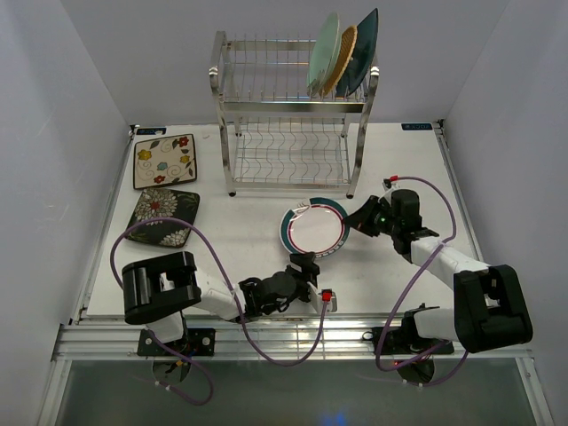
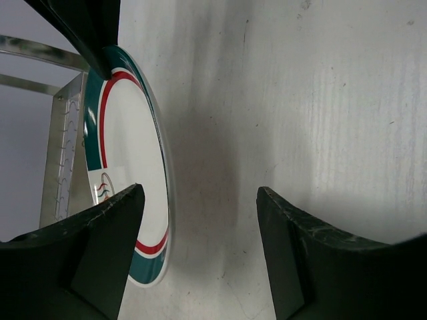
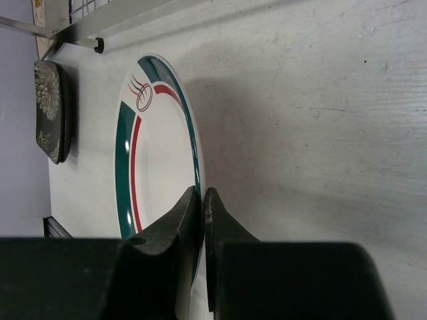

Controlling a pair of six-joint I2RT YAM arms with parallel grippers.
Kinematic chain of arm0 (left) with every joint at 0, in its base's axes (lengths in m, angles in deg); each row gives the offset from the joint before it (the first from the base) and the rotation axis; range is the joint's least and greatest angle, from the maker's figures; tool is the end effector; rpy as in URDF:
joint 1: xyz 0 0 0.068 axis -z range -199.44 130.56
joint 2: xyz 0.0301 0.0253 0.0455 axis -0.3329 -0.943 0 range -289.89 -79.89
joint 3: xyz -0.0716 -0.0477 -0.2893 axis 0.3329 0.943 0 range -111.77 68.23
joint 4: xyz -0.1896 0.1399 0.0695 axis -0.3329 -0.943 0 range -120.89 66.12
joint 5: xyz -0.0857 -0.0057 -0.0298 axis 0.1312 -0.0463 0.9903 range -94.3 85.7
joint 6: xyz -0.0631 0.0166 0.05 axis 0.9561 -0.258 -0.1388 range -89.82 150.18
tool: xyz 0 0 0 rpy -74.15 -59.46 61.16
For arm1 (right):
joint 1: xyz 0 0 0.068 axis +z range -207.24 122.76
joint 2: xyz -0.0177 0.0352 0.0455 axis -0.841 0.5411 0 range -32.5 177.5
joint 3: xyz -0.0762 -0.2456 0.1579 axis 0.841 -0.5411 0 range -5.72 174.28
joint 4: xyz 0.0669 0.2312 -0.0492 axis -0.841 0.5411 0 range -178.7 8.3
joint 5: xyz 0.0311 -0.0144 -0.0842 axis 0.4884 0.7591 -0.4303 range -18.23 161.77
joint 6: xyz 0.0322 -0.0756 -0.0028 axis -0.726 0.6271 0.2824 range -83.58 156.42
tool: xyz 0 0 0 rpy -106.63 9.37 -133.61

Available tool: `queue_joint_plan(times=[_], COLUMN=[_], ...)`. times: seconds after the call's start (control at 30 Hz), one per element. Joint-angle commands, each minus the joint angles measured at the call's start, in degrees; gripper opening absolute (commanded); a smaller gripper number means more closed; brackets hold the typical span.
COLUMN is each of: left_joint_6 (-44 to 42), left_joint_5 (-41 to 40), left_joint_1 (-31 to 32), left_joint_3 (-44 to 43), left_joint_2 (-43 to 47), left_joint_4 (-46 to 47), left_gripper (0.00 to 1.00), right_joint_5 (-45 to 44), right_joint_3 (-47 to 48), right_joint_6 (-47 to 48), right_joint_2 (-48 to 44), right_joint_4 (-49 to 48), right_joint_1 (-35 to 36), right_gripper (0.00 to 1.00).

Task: Load the plates into the dish rack
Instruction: Pick up the plate at the center of the board.

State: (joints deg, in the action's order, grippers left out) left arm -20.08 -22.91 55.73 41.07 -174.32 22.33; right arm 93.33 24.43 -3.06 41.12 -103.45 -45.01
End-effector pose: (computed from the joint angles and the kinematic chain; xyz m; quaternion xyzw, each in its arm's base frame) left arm 0.1036 -0.3021 0.1684 0.6811 0.4543 0.0097 0.5741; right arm 0.2556 0.0823 0.2145 0.1065 0.8439 0.3631 0.3803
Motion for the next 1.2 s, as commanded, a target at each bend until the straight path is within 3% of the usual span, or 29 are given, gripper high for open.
queue_joint_plan(times=[0.0, 0.17, 0.23, 0.77, 0.87, 0.9, 1.0, 1.13, 1.17], left_joint_6=[0.6, 0.25, -0.27, -5.11, -5.29, -5.29, -5.2, -5.2, -5.2], left_joint_5=[-0.02, -1.6, -2.13, -8.37, -8.81, -8.81, -8.81, -9.07, -9.07], left_joint_1=[0.23, 0.23, 0.23, 0.23, 0.23, 0.23, 0.23, 0.23, 0.23], left_joint_3=[-1.67, -2.55, -2.99, -3.87, -3.87, -3.87, -3.87, -3.78, -3.69], left_joint_2=[0.39, -0.66, -1.19, -6.9, -6.91, -6.99, -6.64, -6.47, -6.38], left_joint_4=[-0.95, -0.86, -0.86, 5.46, 6.08, 5.99, 6.25, 6.43, 6.52], left_gripper=[0.78, 0.71, 0.63, 0.49, 0.4, 0.26, 0.06, 0.0, 0.0], right_joint_5=[1.2, 0.59, 0.41, -0.03, -0.03, -0.03, -0.03, 0.5, 1.54], right_joint_3=[0.26, 0.78, 1.22, 1.93, 2.02, 2.1, 2.28, 2.54, 2.54], right_joint_6=[-1.47, -1.3, -1.3, -1.3, -0.95, -0.95, -0.77, -0.33, -0.07], right_joint_2=[-1.82, -1.91, -1.82, -1.47, -1.29, -1.2, -0.94, -0.15, 0.29], right_joint_4=[-1.43, -0.9, -0.64, -0.46, -0.37, -0.37, -0.46, -1.16, -1.6], right_joint_1=[0.78, 2.18, 2.62, 4.38, 4.47, 4.47, 4.47, 4.47, 4.47], right_gripper=[0.08, 0.08, 0.08, 0.08, 0.08, 0.08, 0.08, 0.08, 0.13])
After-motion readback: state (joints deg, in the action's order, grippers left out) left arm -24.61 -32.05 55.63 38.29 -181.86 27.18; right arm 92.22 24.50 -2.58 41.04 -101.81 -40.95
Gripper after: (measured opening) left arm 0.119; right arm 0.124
